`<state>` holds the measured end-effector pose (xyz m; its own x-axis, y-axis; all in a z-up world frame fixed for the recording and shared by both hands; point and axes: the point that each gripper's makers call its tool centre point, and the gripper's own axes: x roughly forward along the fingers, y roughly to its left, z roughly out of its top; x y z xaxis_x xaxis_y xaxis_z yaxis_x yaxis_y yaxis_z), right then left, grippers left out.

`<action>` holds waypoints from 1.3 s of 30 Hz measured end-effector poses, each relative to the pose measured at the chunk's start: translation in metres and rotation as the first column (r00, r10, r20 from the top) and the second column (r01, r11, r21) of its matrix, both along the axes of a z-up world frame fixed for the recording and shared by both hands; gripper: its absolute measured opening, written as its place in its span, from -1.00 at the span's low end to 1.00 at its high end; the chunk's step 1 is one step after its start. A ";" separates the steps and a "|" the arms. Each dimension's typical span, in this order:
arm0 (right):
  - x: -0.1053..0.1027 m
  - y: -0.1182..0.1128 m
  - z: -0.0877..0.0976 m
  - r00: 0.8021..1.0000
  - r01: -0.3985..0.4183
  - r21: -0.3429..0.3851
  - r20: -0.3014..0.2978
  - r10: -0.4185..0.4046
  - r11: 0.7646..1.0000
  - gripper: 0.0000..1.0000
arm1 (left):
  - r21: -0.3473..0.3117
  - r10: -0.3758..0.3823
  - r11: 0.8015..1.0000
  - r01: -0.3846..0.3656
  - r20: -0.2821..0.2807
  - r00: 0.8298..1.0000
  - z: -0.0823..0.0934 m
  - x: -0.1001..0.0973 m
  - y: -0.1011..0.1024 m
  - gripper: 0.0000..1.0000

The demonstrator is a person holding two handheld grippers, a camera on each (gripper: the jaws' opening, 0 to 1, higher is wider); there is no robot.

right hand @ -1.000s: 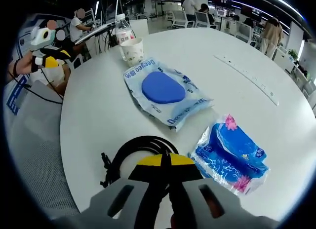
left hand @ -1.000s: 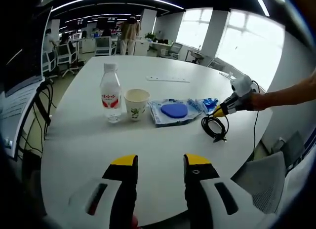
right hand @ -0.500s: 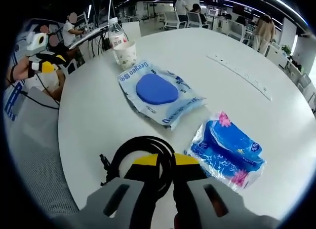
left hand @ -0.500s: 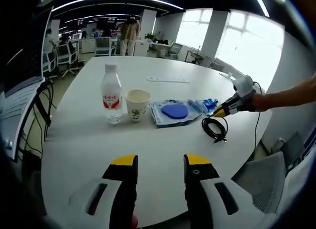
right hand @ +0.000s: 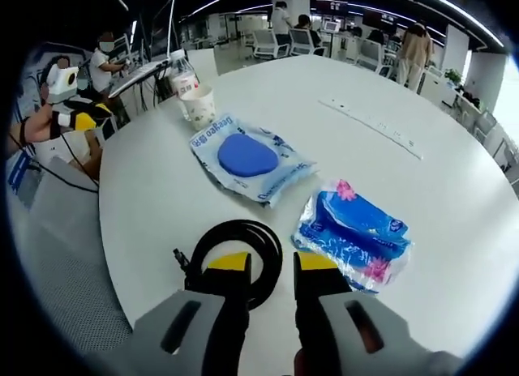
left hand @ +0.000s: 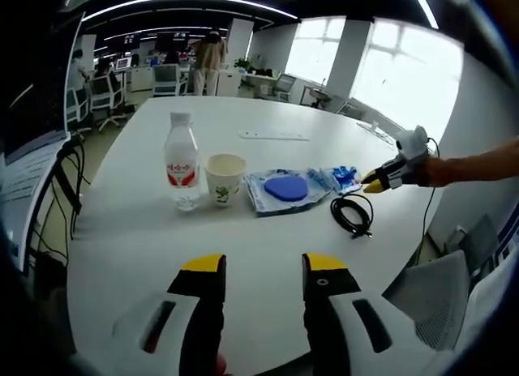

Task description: Arrange the tabletop items into an orderly group along one side of the table until the central work area is clear of visible clutter.

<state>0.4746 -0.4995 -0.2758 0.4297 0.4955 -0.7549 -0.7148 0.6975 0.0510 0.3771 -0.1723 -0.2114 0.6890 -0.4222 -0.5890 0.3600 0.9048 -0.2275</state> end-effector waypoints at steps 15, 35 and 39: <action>-0.036 -0.029 0.028 0.994 0.103 0.061 0.037 -0.106 0.993 -0.41 | 0.003 -0.028 1.000 0.028 0.019 0.999 0.003 -0.001 0.001 -0.21; -0.069 -0.028 0.034 0.990 0.136 0.100 0.028 -0.139 0.986 -0.25 | -0.006 -0.025 1.000 0.025 0.015 1.000 0.000 -0.003 0.014 -0.17; -0.069 -0.028 0.031 0.991 0.132 0.103 0.022 -0.135 0.986 -0.23 | -0.001 -0.031 1.000 0.031 0.013 0.999 -0.003 -0.002 0.015 -0.16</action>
<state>0.4051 -0.5273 -0.2450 0.5177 0.5056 -0.6903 -0.6180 0.7789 0.1070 0.3751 -0.1576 -0.2143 0.6829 -0.4444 -0.5798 0.3911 0.8928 -0.2237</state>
